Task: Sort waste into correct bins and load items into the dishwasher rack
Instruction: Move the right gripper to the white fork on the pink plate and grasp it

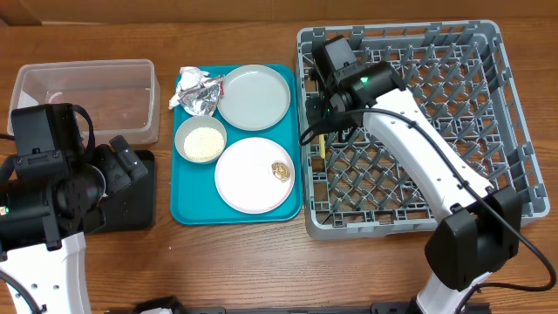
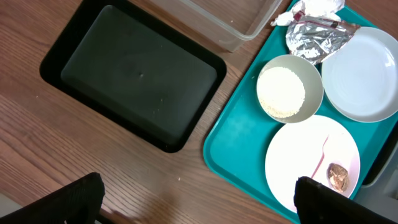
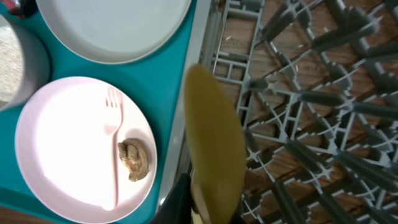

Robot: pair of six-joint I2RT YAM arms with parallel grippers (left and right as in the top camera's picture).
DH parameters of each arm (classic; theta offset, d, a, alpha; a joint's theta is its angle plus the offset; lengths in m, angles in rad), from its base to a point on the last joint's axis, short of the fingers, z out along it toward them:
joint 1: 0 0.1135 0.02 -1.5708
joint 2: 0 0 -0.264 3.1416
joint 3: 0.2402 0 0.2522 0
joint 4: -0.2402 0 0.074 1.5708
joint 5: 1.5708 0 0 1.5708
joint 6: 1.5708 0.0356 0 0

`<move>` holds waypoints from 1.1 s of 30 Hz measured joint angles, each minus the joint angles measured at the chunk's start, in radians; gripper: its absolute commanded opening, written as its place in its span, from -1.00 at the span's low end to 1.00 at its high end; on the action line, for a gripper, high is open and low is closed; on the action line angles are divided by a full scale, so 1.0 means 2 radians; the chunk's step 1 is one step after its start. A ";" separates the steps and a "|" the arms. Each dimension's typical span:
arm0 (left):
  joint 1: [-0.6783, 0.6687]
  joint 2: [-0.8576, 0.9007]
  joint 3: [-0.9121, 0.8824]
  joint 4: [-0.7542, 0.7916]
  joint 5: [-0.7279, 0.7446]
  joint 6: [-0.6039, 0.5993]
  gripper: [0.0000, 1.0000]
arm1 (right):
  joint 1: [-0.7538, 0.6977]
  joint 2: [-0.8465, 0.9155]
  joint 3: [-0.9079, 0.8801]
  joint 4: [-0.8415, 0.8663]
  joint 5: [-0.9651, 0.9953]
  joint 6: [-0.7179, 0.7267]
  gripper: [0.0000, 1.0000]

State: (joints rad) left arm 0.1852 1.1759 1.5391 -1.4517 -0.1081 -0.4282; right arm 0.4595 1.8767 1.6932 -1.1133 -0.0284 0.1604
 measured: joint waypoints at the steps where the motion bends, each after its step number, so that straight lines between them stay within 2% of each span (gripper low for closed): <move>1: 0.000 0.000 0.000 0.000 0.000 0.000 1.00 | 0.000 0.000 -0.008 0.005 -0.001 0.000 -0.83; 3: 0.000 0.000 0.000 0.000 0.000 0.000 1.00 | 0.000 0.000 -0.026 0.013 -0.003 -0.001 -0.42; 4: 0.000 0.000 0.000 0.000 0.000 0.000 1.00 | 0.000 0.000 -0.030 0.013 -0.005 -0.002 -0.16; 6: 0.000 0.000 0.000 0.000 0.000 0.000 1.00 | 0.001 0.000 -0.032 0.010 -0.011 -0.014 0.02; 8: 0.000 0.000 0.000 0.000 0.000 0.000 1.00 | 0.006 0.000 -0.028 0.000 -0.014 -0.020 0.12; 15: 0.000 0.000 0.000 0.000 0.000 0.000 1.00 | 0.076 0.000 0.014 -0.005 -0.023 0.002 0.05; 17: 0.000 0.000 0.000 0.000 0.000 0.000 1.00 | 0.099 -0.001 0.015 0.002 -0.023 0.013 -0.07; 18: 0.000 0.000 0.000 0.000 0.000 0.000 1.00 | 0.116 -0.001 0.015 0.010 -0.023 0.023 -0.20; 20: 0.000 0.000 0.000 0.000 0.000 0.000 1.00 | 0.143 -0.001 0.013 0.032 -0.018 0.043 -0.30; 25: 0.000 0.000 0.000 0.000 0.000 0.000 1.00 | 0.169 0.000 -0.017 0.069 0.008 0.090 -0.30; 26: 0.000 0.000 0.000 0.000 0.000 0.000 1.00 | 0.168 0.002 -0.023 0.073 0.009 0.097 -0.28; 27: 0.000 0.000 0.000 0.000 0.000 0.000 1.00 | 0.167 0.007 -0.032 0.076 0.009 0.105 -0.14; 33: 0.000 0.000 0.000 0.000 0.000 0.000 1.00 | 0.166 0.068 -0.043 0.091 0.009 0.124 -0.05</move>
State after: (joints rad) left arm 0.1852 1.1759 1.5391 -1.4513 -0.1081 -0.4282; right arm 0.7918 2.0117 1.6077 -0.9321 -0.0105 0.4076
